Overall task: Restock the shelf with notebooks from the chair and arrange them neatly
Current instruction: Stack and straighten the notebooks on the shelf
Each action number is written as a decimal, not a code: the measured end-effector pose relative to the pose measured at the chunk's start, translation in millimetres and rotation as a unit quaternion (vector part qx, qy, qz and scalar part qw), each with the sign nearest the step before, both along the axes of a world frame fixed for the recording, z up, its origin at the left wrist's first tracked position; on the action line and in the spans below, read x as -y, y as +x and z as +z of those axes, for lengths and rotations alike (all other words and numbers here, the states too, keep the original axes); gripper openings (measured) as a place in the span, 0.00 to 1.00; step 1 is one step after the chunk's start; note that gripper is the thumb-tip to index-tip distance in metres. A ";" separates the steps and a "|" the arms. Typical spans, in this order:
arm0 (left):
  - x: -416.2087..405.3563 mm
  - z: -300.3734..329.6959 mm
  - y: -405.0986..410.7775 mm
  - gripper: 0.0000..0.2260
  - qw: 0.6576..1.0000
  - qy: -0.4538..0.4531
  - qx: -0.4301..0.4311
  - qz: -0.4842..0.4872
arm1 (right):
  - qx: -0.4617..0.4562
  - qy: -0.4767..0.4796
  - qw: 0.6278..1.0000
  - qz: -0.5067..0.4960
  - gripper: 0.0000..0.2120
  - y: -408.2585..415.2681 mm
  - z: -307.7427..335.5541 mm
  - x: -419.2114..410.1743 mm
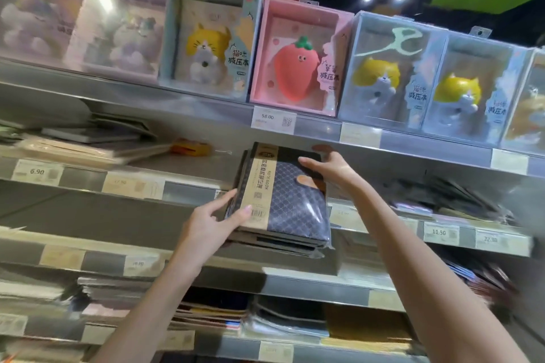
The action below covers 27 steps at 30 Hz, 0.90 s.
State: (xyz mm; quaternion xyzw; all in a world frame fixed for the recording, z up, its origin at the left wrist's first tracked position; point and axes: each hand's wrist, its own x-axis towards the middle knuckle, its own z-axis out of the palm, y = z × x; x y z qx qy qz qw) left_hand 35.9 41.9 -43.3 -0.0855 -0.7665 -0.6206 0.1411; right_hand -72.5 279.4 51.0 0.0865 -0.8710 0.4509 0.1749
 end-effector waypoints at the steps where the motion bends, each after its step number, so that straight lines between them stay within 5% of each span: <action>1: -0.5 2.3 -1.8 0.24 1.000 0.006 -0.006 0.009 | -0.008 0.005 1.000 0.004 0.33 10.1 -0.6 -0.9; 10: 1.3 20.6 -5.7 0.20 0.999 0.010 -0.020 0.037 | -0.190 0.012 0.982 0.018 0.20 129.1 -88.0 2.6; 17: 3.1 33.7 -2.7 0.18 0.995 -0.032 -0.077 0.059 | -0.362 0.214 0.903 -0.093 0.28 130.8 -130.0 45.8; 23: -0.4 22.3 -0.6 0.23 0.975 -0.092 -0.176 0.099 | -0.434 0.214 0.867 -0.119 0.33 94.3 -107.2 52.6; 27: -18.4 27.4 -9.2 0.25 0.931 -0.221 -0.222 0.186 | -0.417 0.161 0.887 -0.119 0.40 76.0 -97.1 46.9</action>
